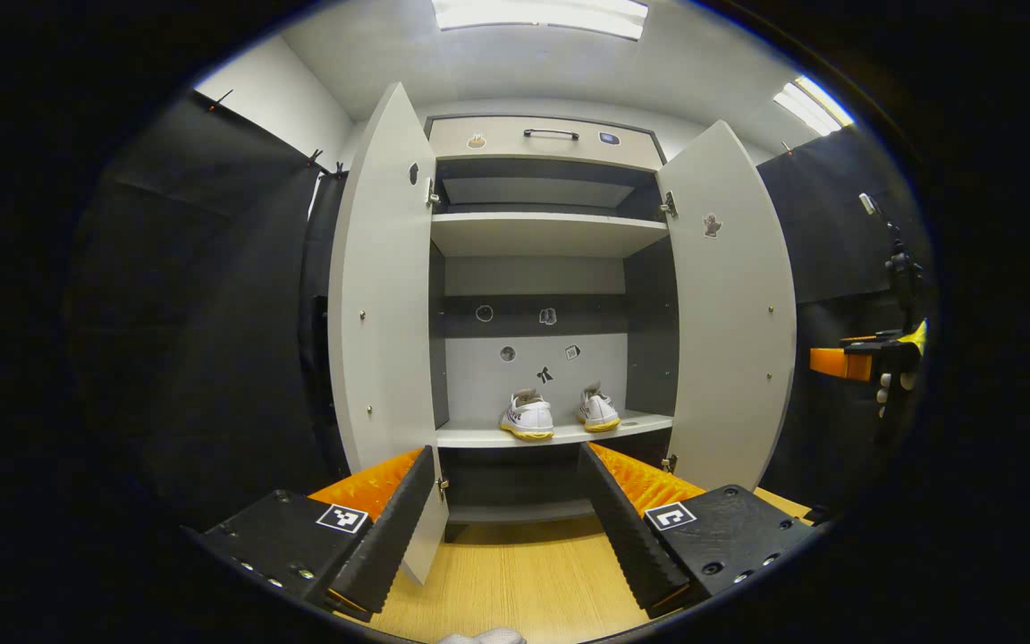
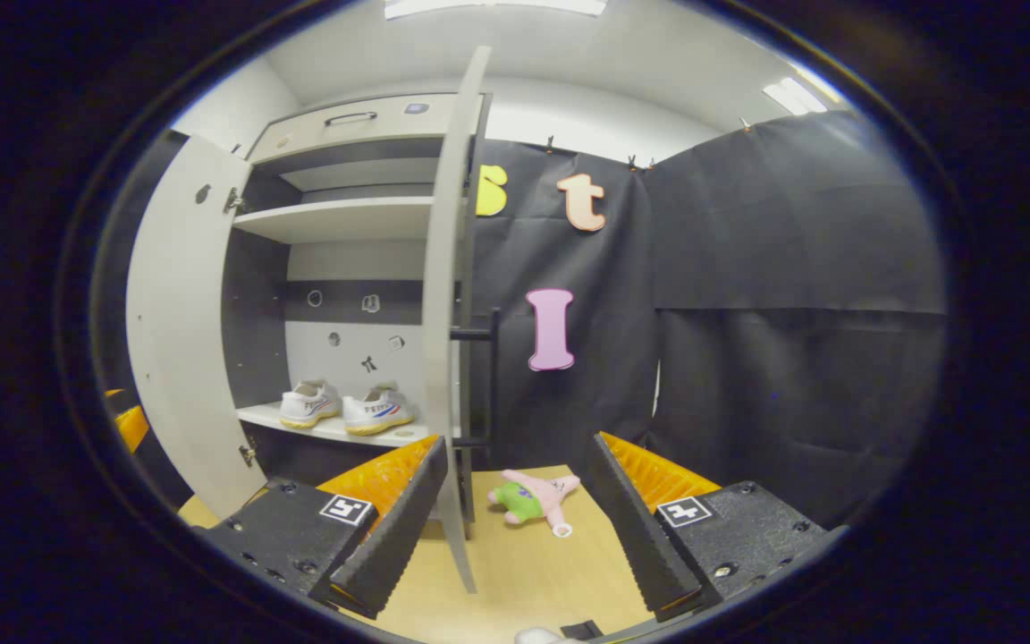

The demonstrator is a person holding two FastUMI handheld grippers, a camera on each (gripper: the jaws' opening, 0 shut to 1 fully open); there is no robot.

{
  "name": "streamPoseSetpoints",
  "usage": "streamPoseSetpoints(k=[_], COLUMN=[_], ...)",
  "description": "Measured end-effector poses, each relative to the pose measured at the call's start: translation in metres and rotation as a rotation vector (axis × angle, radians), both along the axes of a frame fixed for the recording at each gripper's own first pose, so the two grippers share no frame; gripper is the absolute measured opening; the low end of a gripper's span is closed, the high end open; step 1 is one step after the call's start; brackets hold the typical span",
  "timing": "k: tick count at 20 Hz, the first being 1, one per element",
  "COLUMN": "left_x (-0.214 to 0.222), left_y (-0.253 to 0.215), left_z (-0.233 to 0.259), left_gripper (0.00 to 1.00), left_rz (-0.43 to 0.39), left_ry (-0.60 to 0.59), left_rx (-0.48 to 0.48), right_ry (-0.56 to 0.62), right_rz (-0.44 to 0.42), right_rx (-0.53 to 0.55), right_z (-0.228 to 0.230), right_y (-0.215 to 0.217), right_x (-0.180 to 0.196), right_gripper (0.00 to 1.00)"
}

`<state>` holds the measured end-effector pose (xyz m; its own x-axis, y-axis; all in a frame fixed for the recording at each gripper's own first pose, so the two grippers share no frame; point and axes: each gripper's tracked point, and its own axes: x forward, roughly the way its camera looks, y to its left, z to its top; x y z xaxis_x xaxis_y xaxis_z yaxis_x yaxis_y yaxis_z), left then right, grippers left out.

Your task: Grab one shoe with the right hand and put it into the shoe cabinet, grab the other shoe with the left hand and put it into the shoe cabinet; then close the right door with the right hand and the left door with the left hand.

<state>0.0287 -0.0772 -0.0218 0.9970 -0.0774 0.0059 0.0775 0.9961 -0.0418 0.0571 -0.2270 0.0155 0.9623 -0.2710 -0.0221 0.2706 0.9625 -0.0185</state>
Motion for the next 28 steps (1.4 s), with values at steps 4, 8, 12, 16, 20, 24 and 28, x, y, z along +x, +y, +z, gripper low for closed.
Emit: streamPoseSetpoints(k=[4,8,12,16,20,24,28], left_x=[0.001,0.002,-0.002,-0.006,-0.016,-0.023,-0.025], left_y=[-0.007,-0.004,0.009,0.019,0.031,0.045,0.057], left_z=[0.003,0.003,-0.001,-0.004,-0.001,0.000,-0.003], left_gripper=[0.97,0.97,0.96,0.96,0.97,0.97,0.96], left_rz=[0.023,0.050,0.078,0.080,0.082,0.096,0.111], left_ry=[0.002,0.010,0.023,0.027,0.028,0.031,0.034], left_rx=[-0.012,-0.021,-0.030,-0.052,-0.041,-0.027,-0.030], right_ry=[0.005,0.006,0.018,0.029,0.019,0.009,0.037], right_rz=[-0.036,0.009,0.027,0.079,0.163,0.270,0.370], right_rx=[0.002,-0.007,-0.086,-0.115,-0.087,-0.057,-0.041], right_z=[0.009,0.016,0.022,0.024,0.021,0.016,0.007], right_y=[-0.030,-0.024,-0.016,0.015,0.067,0.126,0.179], right_x=[0.028,0.047,0.050,0.048,0.056,0.074,0.083], right_gripper=[1.00,1.00,0.95,0.95,0.95,0.95,0.97])
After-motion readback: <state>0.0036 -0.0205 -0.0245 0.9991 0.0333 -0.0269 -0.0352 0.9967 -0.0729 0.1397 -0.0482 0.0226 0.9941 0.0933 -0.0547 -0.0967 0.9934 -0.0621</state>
